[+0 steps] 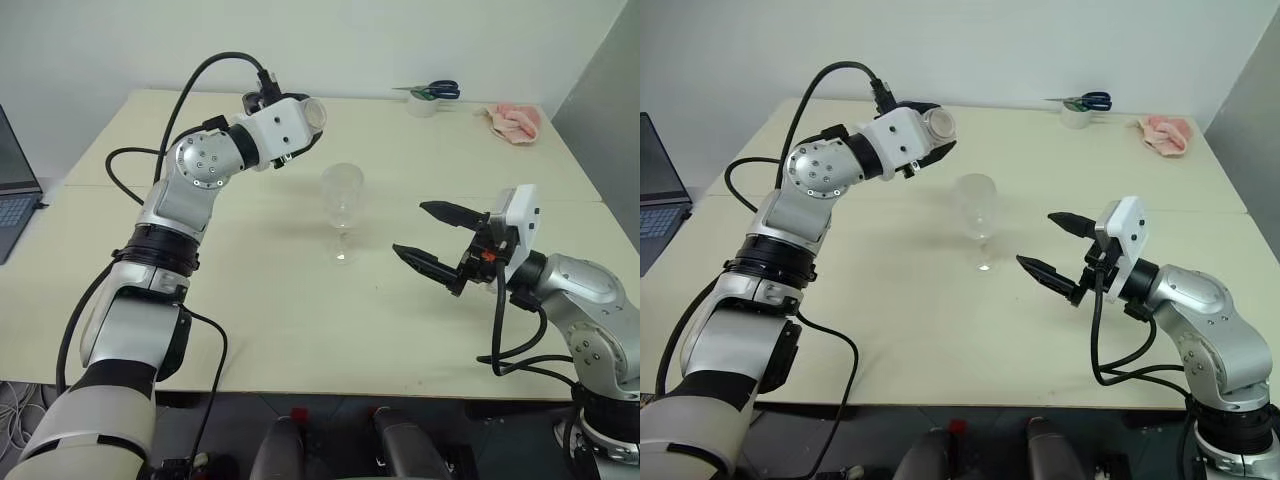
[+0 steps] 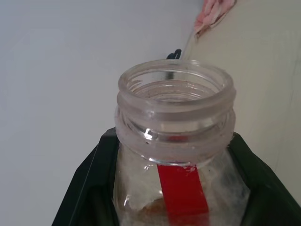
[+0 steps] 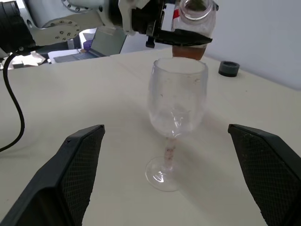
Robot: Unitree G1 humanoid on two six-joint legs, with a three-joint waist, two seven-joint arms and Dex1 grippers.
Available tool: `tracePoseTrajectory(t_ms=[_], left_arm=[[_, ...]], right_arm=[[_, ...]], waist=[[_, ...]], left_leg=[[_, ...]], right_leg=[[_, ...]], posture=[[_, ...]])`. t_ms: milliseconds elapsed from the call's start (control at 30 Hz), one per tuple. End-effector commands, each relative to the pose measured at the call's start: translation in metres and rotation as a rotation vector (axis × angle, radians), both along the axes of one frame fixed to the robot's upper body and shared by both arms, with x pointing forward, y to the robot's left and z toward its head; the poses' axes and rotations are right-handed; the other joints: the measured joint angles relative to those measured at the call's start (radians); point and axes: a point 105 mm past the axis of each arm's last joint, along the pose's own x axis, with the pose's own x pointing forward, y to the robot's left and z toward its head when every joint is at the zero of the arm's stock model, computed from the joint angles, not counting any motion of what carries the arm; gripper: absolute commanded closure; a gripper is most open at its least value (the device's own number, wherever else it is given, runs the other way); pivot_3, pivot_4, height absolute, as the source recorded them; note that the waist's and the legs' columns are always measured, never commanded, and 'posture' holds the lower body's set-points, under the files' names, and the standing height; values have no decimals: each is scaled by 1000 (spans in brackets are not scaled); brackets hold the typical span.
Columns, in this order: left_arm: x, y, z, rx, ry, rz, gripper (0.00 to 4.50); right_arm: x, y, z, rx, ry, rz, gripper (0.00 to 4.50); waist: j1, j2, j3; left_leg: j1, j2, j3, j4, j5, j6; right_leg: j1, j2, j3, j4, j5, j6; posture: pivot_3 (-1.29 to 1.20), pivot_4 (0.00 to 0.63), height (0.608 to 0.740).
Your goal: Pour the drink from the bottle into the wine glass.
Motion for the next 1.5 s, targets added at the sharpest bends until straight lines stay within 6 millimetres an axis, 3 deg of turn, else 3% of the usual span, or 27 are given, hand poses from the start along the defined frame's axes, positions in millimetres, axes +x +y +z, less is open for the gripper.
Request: tracePoseTrajectory(t_ms=[33, 333, 800, 1500], left_arm=[[-7, -11, 21, 70, -121, -53, 2306], [-5, -13, 10, 217, -194, -58, 2306], [-4, -14, 14, 302, -291, -59, 2306], [-8, -19, 24, 359, -391, -90, 2306]], right_arm=[[-7, -3, 7, 10, -46, -25, 0], [-6, -5, 11, 12, -58, -28, 0], [-2, -17, 5, -4, -39, -59, 0], [5, -18, 7, -6, -50, -85, 0]], waist=[[0, 0, 0], [-1, 0, 0], [1, 0, 0], [1, 0, 0]], left_leg=[[0, 0, 0, 0, 0, 0], [0, 0, 0, 0, 0, 0], [0, 0, 0, 0, 0, 0], [0, 0, 0, 0, 0, 0]], right_leg=[[0, 0, 0, 0, 0, 0], [0, 0, 1, 0, 0, 0], [0, 0, 1, 1, 1, -1], [0, 0, 1, 1, 3, -4]], posture=[[0, 150, 740], [0, 150, 740], [0, 150, 740], [0, 150, 740]])
